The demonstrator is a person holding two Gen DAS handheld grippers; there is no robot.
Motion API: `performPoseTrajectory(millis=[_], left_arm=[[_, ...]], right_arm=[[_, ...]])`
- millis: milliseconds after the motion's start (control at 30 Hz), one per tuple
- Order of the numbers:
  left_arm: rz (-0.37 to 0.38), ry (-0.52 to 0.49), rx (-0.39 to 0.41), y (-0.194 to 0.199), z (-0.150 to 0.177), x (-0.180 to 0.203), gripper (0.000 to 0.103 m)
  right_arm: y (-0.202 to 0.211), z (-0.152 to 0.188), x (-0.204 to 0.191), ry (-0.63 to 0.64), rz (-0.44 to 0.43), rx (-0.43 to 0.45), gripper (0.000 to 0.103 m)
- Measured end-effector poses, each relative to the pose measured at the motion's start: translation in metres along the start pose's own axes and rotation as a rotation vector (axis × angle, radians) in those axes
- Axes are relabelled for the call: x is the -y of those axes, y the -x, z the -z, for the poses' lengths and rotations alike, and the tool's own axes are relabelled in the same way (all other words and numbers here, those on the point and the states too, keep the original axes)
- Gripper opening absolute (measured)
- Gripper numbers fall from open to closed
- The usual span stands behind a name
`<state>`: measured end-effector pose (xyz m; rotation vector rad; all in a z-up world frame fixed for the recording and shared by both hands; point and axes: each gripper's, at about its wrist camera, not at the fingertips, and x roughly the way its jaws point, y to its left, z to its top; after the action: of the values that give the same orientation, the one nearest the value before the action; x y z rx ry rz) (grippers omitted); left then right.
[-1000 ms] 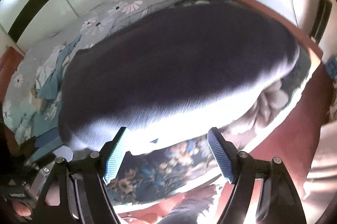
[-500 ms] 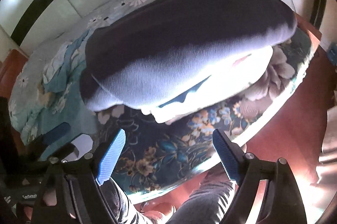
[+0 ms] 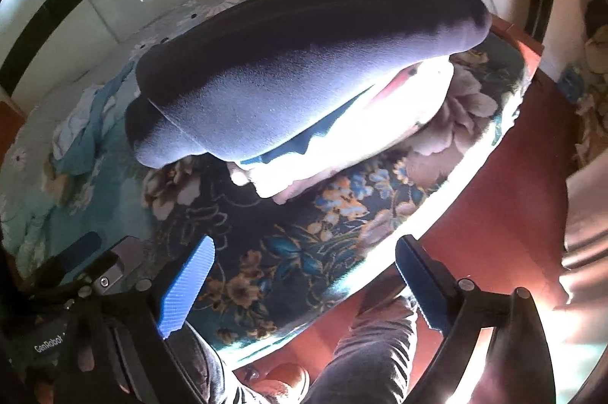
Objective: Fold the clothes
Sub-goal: 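Open both grippers and pull them back from the stacked jacket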
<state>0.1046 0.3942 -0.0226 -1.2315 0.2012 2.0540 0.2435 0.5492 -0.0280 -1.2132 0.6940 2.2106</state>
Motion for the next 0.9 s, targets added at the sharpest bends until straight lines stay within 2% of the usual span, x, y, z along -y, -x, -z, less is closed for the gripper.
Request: performPoseTrajectory(millis=[167, 300, 533, 767, 900], left_arm=[[-0.035, -0.009, 0.000, -0.001, 0.004, -0.004, 0.103], [-0.015, 0.004, 0.014, 0.001, 0.006, -0.010, 0.103], [0.029, 0.057, 0.026, 0.004, 0.007, -0.022, 0.103], [0.033, 0.112, 0.023, 0.002, 0.007, -0.032, 0.103], [0.024, 0.109, 0.027, 0.003, 0.007, -0.032, 0.103]], right_arm=[[0.002, 0.007, -0.005, -0.021, 0.046, 0.046, 0.097], [0.004, 0.011, -0.006, -0.051, 0.049, 0.060, 0.097], [0.009, 0.017, -0.019, 0.008, 0.082, 0.076, 0.097], [0.012, 0.016, -0.026, 0.026, 0.079, 0.082, 0.097], [0.014, 0.015, -0.026, 0.026, 0.083, 0.085, 0.097]])
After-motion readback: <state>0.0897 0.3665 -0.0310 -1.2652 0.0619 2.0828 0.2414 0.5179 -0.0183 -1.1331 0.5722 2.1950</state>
